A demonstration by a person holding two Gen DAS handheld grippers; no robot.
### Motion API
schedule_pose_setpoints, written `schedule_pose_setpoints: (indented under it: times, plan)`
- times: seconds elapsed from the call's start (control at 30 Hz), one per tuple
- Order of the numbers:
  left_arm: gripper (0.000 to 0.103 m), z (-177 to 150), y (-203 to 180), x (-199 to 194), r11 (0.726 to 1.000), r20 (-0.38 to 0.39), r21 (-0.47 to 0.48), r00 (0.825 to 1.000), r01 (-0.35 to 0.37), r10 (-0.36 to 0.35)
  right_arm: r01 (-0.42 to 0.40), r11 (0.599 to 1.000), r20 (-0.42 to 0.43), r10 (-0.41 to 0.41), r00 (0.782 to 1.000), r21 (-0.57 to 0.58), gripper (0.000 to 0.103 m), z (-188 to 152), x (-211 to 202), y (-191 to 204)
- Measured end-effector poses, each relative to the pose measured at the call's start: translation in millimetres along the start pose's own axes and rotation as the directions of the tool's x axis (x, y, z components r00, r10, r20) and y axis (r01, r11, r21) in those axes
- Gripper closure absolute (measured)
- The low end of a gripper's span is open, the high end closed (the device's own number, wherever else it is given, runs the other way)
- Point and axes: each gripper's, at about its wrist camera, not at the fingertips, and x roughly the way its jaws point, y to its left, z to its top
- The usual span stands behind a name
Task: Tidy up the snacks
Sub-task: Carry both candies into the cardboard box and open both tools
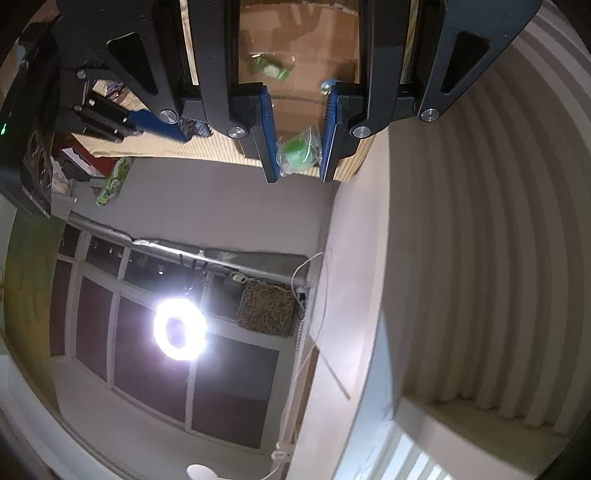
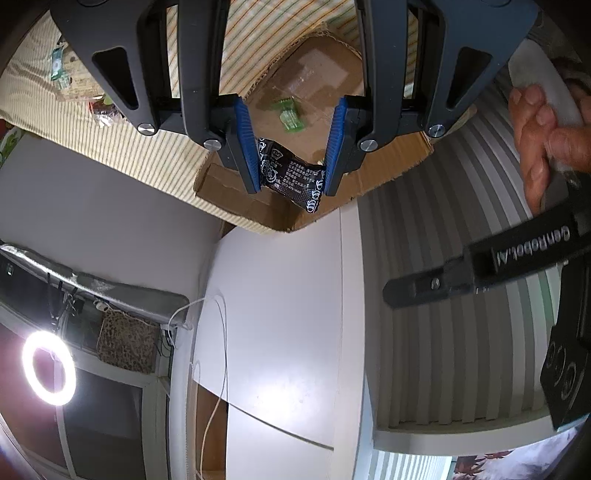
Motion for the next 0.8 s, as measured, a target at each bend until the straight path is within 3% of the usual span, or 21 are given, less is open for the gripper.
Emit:
schedule_pose_setpoints:
  times: [0.17, 0.4, 0.47, 0.5, 0.53, 0.57, 0.63, 0.67, 0.7, 0.8]
  plan:
    - [0.083, -3, 0, 16, 1.000, -0.018, 0.006, 1.000, 0.016, -0.015, -0.018, 1.000, -0.049, 0.018, 0.999, 0.013, 0.067, -14, 18, -1]
    - [0.083, -30, 9, 52, 1.000, -0.123, -0.013, 0.992, 0.016, -0.017, -0.025, 0.999, -0.127, 0.031, 0.991, 0.046, 0.067, -40, 55, -7]
    - [0.082, -37, 12, 61, 1.000, -0.152, -0.019, 0.988, 0.017, -0.019, -0.023, 0.998, -0.141, 0.031, 0.989, 0.055, 0.061, -48, 63, -9]
    - [0.081, -43, 14, 68, 1.000, -0.179, -0.025, 0.984, 0.019, -0.023, -0.021, 0.998, -0.152, 0.030, 0.988, 0.059, 0.048, -51, 67, -10]
    - [0.079, -46, 16, 72, 0.999, -0.197, -0.027, 0.980, 0.021, -0.026, -0.021, 0.998, -0.153, 0.030, 0.988, 0.058, 0.044, -54, 69, -11]
    - [0.076, -50, 18, 75, 0.999, -0.217, -0.027, 0.976, 0.021, -0.026, -0.012, 0.999, -0.146, 0.019, 0.989, 0.048, 0.044, -56, 68, -10]
    - [0.039, -59, 25, 79, 0.999, -0.243, -0.037, 0.970, -0.008, -0.001, -0.002, 1.000, -0.144, 0.004, 0.990, 0.019, 0.044, -58, 65, -5]
    - [0.032, -62, 29, 77, 0.999, -0.239, -0.047, 0.971, -0.027, 0.015, 0.004, 1.000, -0.139, -0.003, 0.990, 0.007, 0.044, -59, 63, -4]
    - [0.028, -64, 33, 75, 0.997, -0.232, -0.056, 0.972, -0.048, 0.033, 0.012, 1.000, -0.128, -0.012, 0.992, -0.002, 0.044, -59, 60, -2]
    - [0.028, -68, 40, 67, 0.995, -0.241, -0.066, 0.969, -0.068, 0.050, 0.057, 0.998, -0.082, -0.057, 0.995, -0.006, 0.040, -60, 43, -1]
